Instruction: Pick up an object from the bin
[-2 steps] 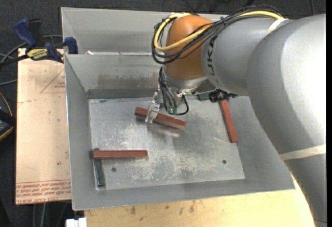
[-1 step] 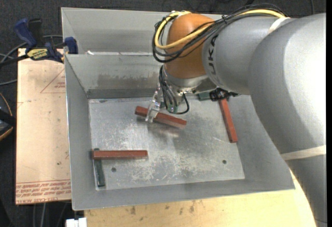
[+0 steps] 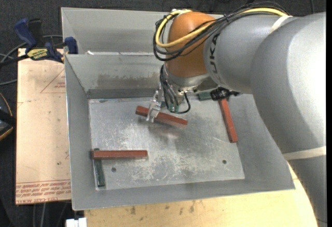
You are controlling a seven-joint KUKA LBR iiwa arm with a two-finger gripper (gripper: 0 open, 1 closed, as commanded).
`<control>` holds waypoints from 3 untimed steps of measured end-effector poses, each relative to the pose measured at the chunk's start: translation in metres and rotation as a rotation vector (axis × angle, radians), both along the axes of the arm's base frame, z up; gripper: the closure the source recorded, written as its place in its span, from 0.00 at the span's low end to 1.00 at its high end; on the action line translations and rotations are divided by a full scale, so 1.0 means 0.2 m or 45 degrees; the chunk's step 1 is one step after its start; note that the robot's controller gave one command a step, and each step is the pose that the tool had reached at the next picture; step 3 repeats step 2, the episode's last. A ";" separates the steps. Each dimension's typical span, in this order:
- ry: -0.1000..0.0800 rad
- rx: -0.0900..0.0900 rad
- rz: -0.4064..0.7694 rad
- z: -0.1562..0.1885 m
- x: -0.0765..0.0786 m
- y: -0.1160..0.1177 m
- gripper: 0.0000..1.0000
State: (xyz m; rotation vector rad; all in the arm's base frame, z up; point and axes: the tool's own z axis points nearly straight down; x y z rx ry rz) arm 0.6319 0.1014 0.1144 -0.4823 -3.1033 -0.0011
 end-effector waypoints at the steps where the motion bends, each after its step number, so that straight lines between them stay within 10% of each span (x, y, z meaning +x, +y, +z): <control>1: 0.001 0.000 0.000 0.12 0.00 0.00 1.00; 3: -0.006 0.001 0.001 0.18 0.01 0.00 1.00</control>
Offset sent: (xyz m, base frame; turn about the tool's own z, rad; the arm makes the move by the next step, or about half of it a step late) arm 0.0000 -0.0001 0.0204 0.0000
